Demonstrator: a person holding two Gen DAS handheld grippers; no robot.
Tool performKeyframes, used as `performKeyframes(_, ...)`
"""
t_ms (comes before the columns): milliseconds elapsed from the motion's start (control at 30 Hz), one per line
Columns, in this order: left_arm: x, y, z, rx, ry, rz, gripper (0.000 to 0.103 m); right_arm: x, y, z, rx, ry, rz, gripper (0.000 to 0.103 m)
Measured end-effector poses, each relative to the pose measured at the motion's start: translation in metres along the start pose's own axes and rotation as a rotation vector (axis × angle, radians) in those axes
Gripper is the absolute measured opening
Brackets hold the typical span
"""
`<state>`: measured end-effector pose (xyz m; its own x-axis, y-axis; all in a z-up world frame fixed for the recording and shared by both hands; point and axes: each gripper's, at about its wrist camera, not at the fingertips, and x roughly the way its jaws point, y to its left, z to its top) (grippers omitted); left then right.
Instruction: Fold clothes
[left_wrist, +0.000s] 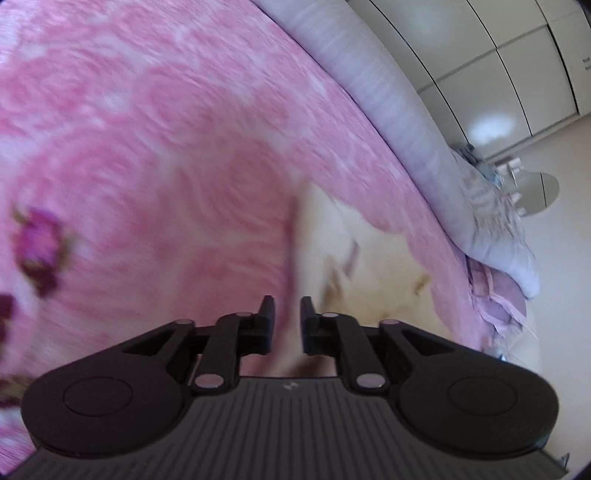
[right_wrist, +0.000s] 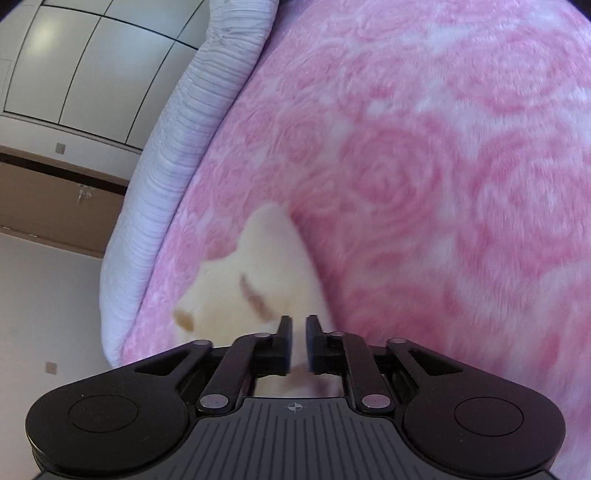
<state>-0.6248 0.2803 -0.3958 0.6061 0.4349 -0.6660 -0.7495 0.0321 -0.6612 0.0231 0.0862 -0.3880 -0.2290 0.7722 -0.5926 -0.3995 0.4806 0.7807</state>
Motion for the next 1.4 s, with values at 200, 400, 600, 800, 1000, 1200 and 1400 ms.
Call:
performKeyframes(200, -0.019, -0.027, -0.017, 0.263, 0.017, -0.010, 0.022, -0.028, 0.003, -0.005, -0.298, -0.040, -0.003, 0.035)
performKeyframes(400, 0.007, -0.071, -0.023, 0.436, 0.048, -0.005, 0.031, -0.021, 0.028, -0.027, -0.502, 0.058, 0.009, 0.036)
performKeyframes(600, 0.041, -0.094, -0.023, 0.575, 0.097, 0.128, 0.032, 0.000, 0.055, -0.032, -0.630, 0.094, -0.052, 0.036)
performKeyframes(800, 0.059, -0.099, -0.031, 0.635, 0.110, 0.152, 0.028, 0.032, 0.074, -0.042, -0.743, 0.147, -0.102, 0.036)
performKeyframes(1000, 0.049, -0.100, -0.037, 0.661, 0.057, 0.095, 0.005, 0.046, 0.083, -0.067, -0.944, 0.171, -0.207, 0.008)
performKeyframes(1200, 0.019, -0.108, -0.014, 0.637, -0.141, 0.019, 0.006, 0.011, 0.101, -0.064, -1.047, -0.038, -0.096, 0.007)
performKeyframes(1400, 0.063, -0.116, 0.019, 0.642, -0.187, 0.066, 0.006, 0.053, 0.101, -0.033, -1.018, -0.099, -0.157, 0.007)
